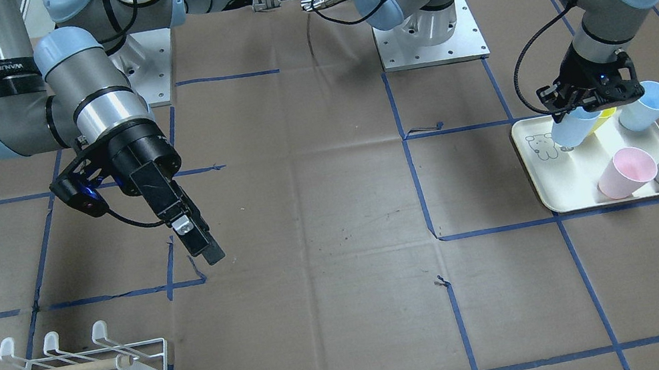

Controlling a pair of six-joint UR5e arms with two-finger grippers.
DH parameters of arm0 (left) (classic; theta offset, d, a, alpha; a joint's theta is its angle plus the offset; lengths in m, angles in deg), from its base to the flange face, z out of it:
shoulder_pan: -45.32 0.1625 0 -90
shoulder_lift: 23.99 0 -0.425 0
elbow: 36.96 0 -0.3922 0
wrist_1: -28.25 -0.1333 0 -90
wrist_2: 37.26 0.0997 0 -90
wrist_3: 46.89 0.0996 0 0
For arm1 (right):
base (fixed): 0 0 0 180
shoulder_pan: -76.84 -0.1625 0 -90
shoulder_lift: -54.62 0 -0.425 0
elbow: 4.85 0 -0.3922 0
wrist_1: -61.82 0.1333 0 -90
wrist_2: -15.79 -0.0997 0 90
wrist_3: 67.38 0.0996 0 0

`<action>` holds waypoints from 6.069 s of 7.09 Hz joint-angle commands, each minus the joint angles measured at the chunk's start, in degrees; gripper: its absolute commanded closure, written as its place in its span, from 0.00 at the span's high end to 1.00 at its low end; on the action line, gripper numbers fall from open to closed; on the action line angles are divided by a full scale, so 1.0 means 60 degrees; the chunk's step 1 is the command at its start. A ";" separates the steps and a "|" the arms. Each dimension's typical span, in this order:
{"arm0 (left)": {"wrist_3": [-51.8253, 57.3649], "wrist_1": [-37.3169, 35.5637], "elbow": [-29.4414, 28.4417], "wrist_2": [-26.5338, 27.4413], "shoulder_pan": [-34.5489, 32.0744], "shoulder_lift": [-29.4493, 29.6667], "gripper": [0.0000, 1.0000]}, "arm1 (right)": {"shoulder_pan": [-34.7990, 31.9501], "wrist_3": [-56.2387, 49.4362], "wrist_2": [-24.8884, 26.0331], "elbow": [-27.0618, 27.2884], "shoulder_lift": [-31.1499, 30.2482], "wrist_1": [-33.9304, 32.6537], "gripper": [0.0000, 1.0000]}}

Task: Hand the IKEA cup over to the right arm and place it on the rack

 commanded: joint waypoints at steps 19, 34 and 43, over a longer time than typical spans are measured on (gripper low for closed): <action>0.0411 -0.8305 -0.2830 -1.1741 -0.3811 0.4042 0.04 | -0.0086 -0.0207 -0.0719 0.0046 0.0226 0.0358 1.00; -0.1265 -1.1327 -0.1805 -1.1169 -0.4915 0.4350 0.09 | -0.1639 0.0156 -0.0060 -0.1858 0.1706 0.1178 0.99; -0.1471 -1.1356 -0.1820 -1.0876 -0.5003 0.4306 0.09 | -0.1639 0.0098 -0.0075 -0.2137 0.1706 0.1633 0.71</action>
